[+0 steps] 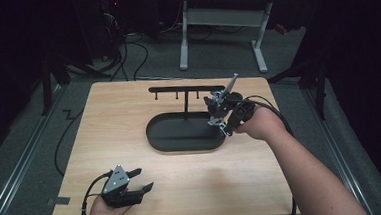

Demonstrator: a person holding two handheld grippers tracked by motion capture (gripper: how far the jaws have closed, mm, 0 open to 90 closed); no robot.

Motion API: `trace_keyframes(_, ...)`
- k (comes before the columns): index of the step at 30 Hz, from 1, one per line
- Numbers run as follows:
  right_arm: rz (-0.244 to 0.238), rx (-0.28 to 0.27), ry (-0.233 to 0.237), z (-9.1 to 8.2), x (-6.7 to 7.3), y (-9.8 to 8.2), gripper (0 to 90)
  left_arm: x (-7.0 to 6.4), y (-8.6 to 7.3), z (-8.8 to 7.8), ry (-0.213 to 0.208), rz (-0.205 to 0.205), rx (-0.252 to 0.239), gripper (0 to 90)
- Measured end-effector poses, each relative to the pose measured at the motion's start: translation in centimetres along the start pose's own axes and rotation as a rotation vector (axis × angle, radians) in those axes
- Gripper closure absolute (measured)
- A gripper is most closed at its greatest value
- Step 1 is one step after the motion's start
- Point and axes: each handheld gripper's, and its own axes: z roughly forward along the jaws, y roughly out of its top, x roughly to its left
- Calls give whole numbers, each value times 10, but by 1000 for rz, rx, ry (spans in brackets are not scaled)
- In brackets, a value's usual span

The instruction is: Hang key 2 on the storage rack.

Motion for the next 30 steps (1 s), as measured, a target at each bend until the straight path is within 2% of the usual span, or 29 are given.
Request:
trace_keyframes(4, 18, 0, 4, -4, 0, 10, 840, 1, -1, -1, 2, -6, -4, 344)
trace_keyframes(8, -4, -8, -1, -7, -1, 18, 840, 1, -1, -1, 2, -6, 0, 344)
trace_keyframes(9, 8, -8, -1, -9, 0, 24, 840, 1, -1, -1, 1, -5, 1, 344)
trace_keyframes(10, -8, -15, -1, -9, -1, 26, 840, 1, -1, -1, 2, -3, 2, 344)
trace_keyframes(13, 2, -12, -4, -12, 0, 32, 840, 1, -1, -1, 1, -5, 2, 344)
trace_keyframes(19, -13, -22, -6, -15, -1, 49, 840, 1, -2, 0, 2, -2, 7, 344)
trace_keyframes(20, 0, -22, -9, -17, 0, 56, 840, 1, -2, 0, 2, -1, 8, 344)
trace_keyframes(26, -21, -37, -29, -21, -1, 71, 840, 1, -2, -1, 4, 1, 8, 344)
trace_keyframes(30, -4, -50, -28, -28, 1, 81, 840, 2, -2, -2, 6, -3, 6, 344)
